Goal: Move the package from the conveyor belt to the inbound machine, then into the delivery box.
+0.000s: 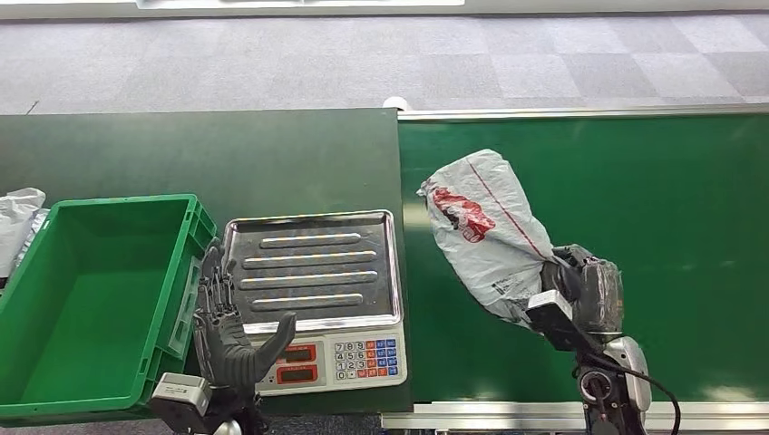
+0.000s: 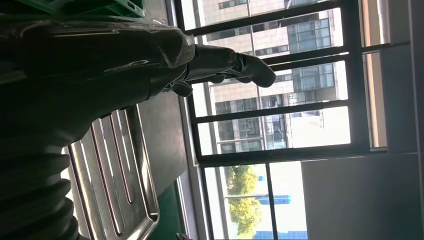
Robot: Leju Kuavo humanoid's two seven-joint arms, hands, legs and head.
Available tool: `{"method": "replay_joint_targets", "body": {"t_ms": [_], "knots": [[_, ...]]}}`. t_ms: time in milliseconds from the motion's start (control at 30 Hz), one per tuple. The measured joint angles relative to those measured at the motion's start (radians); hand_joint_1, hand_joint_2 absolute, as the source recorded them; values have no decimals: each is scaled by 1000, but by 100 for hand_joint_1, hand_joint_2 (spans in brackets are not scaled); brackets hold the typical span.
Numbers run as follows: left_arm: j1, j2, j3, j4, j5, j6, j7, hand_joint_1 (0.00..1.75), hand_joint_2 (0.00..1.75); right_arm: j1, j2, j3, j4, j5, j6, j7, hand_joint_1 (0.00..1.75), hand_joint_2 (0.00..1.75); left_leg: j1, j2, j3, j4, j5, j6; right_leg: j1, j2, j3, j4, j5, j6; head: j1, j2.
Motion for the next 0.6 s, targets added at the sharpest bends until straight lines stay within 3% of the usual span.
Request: {"method": "replay_joint_targets", "body": {"t_ms": [200, 433, 600], "knots": [[-25, 13, -2, 16, 12, -18, 0, 0, 175, 63, 24, 140, -89, 61, -27, 1, 175, 175, 1, 0, 0, 0, 0, 0, 1, 0, 0, 0, 0, 0, 0, 0], [-27, 16, -4, 28, -1, -50, 0, 0, 175, 143, 26, 265, -173, 29, -78, -1, 175, 175, 0, 0, -1, 0, 0, 0, 0, 0, -1, 0, -1, 0, 0, 0], [-54, 14, -9, 52, -1, -56, 0, 0, 175, 149, 47, 351, -196, 9, -87, 1, 175, 175, 0, 0, 0, 0, 0, 0, 0, 0, 0, 0, 0, 0, 0, 0]]}}
